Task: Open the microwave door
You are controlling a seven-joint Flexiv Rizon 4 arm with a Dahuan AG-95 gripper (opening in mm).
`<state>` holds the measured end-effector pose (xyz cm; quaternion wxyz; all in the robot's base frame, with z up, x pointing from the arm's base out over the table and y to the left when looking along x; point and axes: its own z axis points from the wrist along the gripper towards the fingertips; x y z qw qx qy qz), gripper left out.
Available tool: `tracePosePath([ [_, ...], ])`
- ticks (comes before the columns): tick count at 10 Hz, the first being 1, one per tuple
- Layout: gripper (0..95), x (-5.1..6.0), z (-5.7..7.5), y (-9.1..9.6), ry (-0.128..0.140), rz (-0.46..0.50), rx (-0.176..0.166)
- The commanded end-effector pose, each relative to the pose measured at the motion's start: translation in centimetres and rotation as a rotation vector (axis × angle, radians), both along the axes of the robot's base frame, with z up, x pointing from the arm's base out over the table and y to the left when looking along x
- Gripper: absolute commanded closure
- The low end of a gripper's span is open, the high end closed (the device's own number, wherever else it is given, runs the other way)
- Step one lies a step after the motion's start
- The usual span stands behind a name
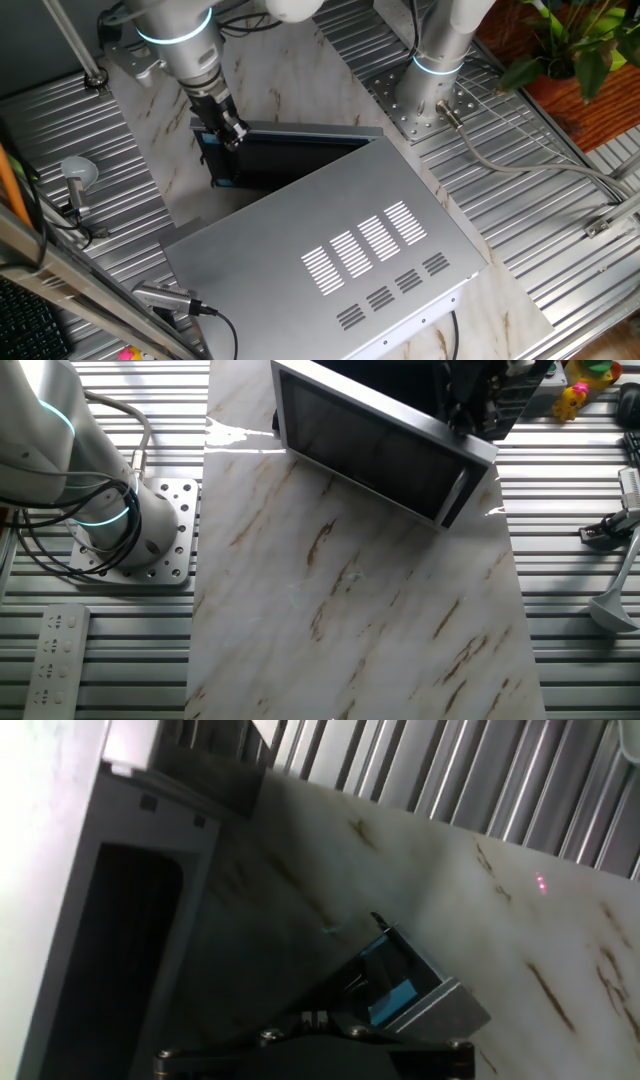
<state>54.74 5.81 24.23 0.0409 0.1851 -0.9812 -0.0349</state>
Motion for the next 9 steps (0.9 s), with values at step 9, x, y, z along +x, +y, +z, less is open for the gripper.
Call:
tracePosePath([
  [9, 95.0, 0.7, 0.9, 0.1, 0.003, 0.023, -0.002],
])
